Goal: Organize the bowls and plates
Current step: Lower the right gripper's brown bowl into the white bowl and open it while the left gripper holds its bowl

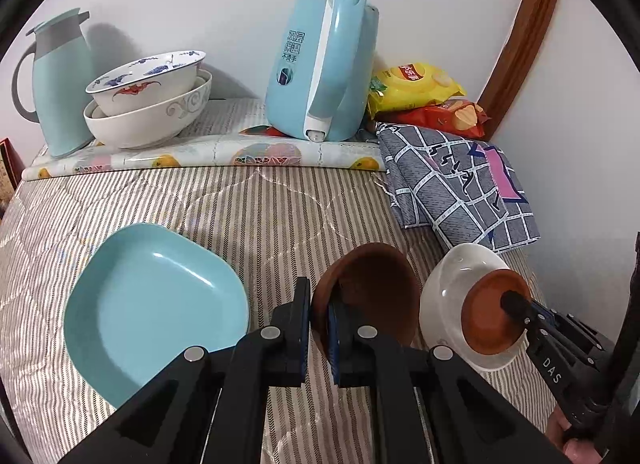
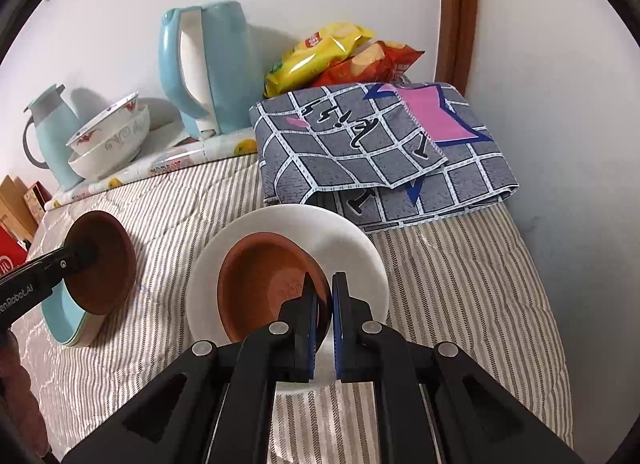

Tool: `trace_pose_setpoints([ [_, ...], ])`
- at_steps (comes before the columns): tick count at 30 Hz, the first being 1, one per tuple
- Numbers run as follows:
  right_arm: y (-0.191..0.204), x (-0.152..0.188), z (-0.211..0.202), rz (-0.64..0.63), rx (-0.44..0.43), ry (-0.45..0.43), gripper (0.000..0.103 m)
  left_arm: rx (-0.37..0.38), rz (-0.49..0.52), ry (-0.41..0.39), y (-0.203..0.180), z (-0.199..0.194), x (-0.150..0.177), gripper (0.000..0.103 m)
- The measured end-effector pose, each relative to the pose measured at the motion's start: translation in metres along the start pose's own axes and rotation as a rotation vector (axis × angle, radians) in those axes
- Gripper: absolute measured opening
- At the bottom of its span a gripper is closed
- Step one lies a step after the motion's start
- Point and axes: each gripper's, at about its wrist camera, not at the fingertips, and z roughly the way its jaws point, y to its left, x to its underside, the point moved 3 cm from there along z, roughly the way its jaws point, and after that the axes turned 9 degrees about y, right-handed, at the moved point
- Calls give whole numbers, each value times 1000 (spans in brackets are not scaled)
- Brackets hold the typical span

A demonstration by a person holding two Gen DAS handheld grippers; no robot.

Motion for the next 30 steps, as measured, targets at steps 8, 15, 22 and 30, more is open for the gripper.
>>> trace_pose_setpoints([
  [8, 1, -5, 16, -13, 3, 38, 7, 2, -2, 9, 0, 9, -5, 8],
  [15, 0, -7, 27, -7, -5, 79, 7, 5, -2, 17, -1, 14, -8, 8],
  [22, 3, -8, 36, -8, -14, 118, 7, 8, -11, 21, 0, 20, -12, 8],
  [30, 1, -13, 45, -16, 4, 159, 7, 7, -15, 27, 3, 22, -12, 8],
])
